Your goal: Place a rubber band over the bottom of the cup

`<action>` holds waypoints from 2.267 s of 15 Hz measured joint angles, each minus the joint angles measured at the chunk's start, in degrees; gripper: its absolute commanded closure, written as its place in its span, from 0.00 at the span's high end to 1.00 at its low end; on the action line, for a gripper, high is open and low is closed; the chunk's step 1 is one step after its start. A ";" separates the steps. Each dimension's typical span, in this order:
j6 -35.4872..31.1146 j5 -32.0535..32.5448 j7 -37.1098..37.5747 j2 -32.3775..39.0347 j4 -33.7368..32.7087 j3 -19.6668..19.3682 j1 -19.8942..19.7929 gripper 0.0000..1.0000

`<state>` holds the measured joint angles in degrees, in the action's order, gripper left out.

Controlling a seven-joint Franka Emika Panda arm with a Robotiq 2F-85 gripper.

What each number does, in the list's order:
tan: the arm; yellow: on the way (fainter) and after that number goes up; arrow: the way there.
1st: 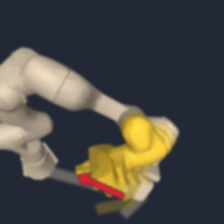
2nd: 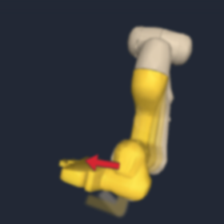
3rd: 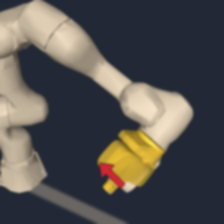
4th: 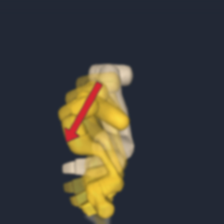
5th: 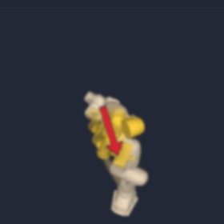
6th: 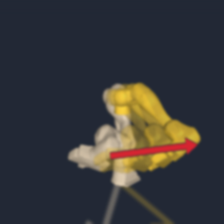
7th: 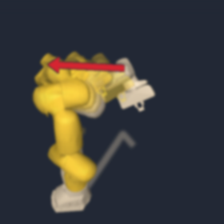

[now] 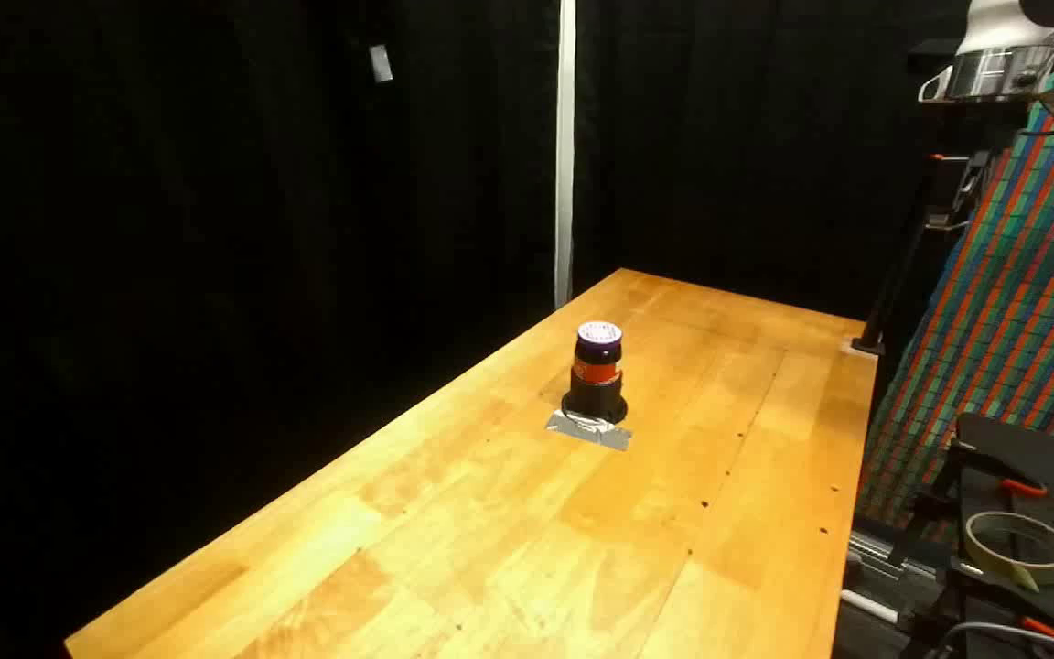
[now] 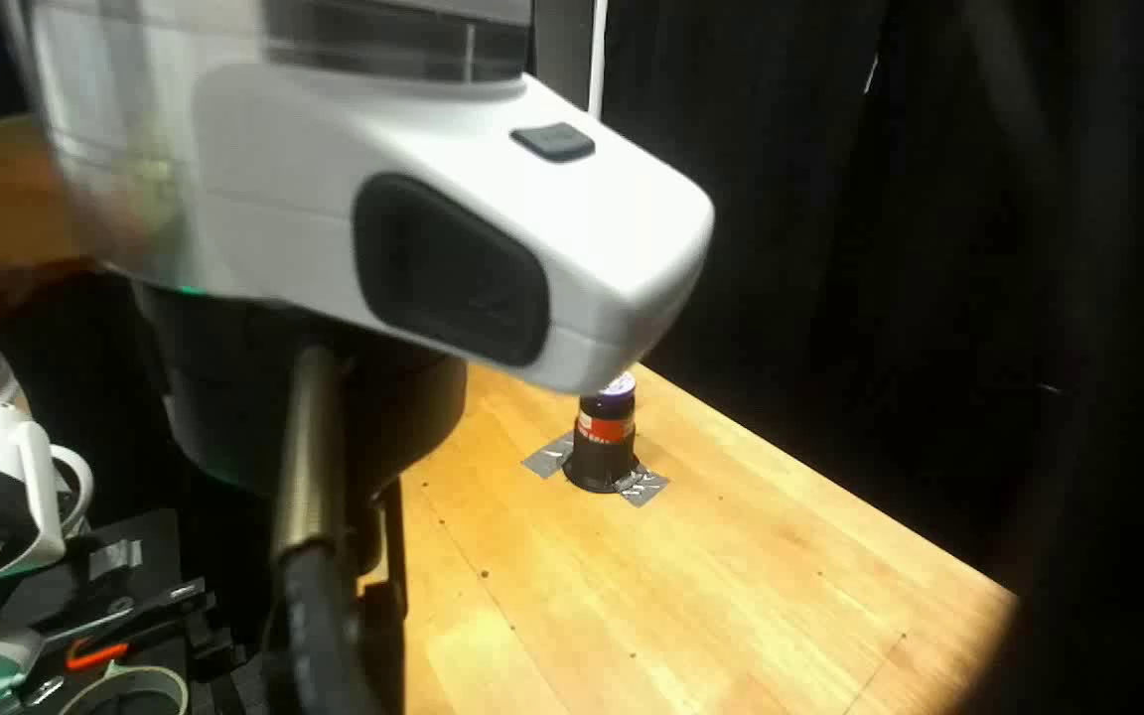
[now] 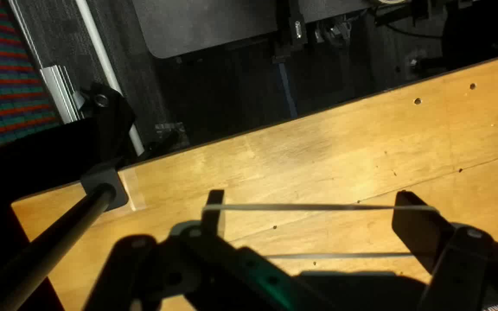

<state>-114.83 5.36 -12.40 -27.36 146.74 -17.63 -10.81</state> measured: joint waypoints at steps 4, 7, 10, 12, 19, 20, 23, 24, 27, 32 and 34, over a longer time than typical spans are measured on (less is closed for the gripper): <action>-0.01 0.00 0.00 -0.04 -0.11 0.00 0.00 1.00; -0.04 -0.02 0.87 0.00 0.01 1.91 0.19 1.00; -0.42 -0.08 6.06 0.73 -0.56 9.19 3.38 1.00; -0.92 -0.14 10.89 2.56 -2.14 14.85 6.77 1.00; -12.75 0.68 20.93 19.69 -14.62 25.88 14.16 1.00; -14.57 1.28 21.66 22.87 -16.91 26.14 14.49 1.00; -19.03 3.11 22.88 33.16 -24.47 25.92 14.83 1.00; -19.87 3.24 22.88 36.28 -26.89 25.61 14.88 1.00; -21.47 3.25 22.87 44.64 -34.02 24.36 15.20 1.00; -21.97 2.39 22.87 54.16 -44.24 22.89 16.22 1.00; -21.97 2.27 22.91 56.85 -47.47 22.30 16.79 1.00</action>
<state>-136.80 7.63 10.51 29.49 99.27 4.67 5.97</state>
